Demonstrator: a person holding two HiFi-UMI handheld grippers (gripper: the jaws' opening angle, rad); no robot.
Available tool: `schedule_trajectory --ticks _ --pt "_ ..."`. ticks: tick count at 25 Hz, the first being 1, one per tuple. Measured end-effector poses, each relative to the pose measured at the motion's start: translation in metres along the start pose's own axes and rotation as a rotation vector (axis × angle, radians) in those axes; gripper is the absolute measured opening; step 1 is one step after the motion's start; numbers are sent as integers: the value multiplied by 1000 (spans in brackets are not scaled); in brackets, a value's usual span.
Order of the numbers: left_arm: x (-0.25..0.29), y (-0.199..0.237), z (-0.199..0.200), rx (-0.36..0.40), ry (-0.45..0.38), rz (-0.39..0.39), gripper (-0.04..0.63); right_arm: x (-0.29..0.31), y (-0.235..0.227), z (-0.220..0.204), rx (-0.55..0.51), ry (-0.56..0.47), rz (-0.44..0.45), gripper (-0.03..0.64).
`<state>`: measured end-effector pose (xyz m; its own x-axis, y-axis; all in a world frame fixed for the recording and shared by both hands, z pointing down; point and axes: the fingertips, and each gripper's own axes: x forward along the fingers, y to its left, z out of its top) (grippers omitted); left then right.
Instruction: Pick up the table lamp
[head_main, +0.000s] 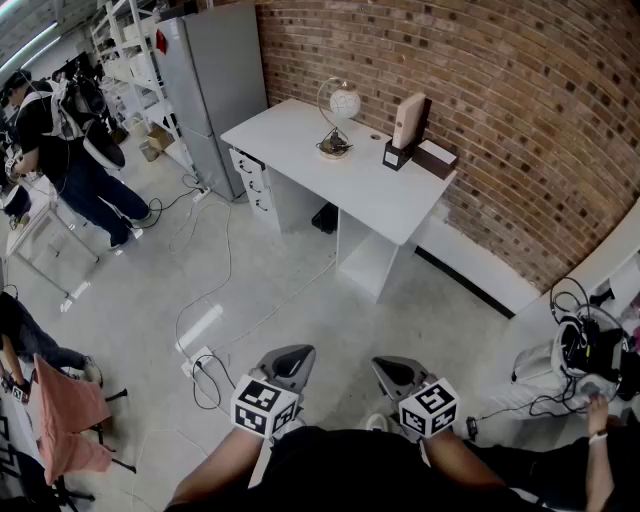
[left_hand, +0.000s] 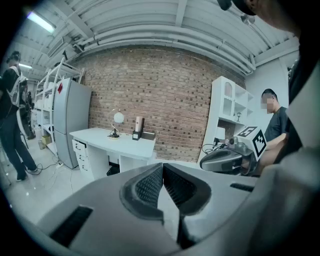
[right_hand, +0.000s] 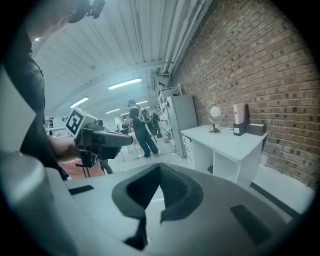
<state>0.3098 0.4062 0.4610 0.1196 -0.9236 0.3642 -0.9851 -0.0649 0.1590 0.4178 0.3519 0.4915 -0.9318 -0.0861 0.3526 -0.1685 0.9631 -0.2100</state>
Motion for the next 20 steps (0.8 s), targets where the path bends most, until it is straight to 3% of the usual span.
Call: schedule_trajectory --ticks 20 --pt "-4 15 1 -16 -10 5 6 12 9 11 10 -27 34 5"
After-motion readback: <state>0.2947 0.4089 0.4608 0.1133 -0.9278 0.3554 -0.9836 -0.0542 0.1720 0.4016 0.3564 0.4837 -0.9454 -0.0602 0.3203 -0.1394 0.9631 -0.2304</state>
